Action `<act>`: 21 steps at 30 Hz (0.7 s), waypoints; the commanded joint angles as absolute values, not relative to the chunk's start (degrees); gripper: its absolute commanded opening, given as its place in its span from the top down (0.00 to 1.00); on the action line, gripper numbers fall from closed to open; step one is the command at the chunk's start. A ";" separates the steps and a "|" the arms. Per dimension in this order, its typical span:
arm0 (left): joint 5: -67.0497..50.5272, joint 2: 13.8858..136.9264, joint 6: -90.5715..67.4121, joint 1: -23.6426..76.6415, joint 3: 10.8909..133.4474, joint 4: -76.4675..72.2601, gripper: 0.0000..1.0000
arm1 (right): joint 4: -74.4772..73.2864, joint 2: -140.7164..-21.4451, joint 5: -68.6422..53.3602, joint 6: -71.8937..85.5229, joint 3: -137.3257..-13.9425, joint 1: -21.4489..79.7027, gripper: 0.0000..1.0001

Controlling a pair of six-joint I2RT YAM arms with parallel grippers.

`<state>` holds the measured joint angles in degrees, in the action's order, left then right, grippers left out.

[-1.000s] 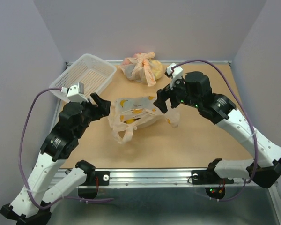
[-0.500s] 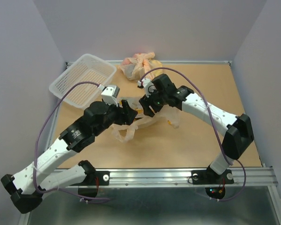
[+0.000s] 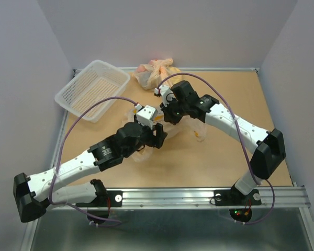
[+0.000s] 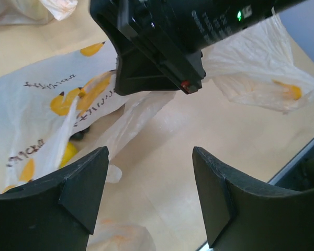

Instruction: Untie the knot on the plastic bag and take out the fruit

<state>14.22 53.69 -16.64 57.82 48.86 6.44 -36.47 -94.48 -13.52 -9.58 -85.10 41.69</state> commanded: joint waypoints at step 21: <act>31.91 74.18 -15.70 62.58 38.41 -22.15 0.31 | -31.38 -91.14 -11.35 -4.66 -86.92 42.10 1.00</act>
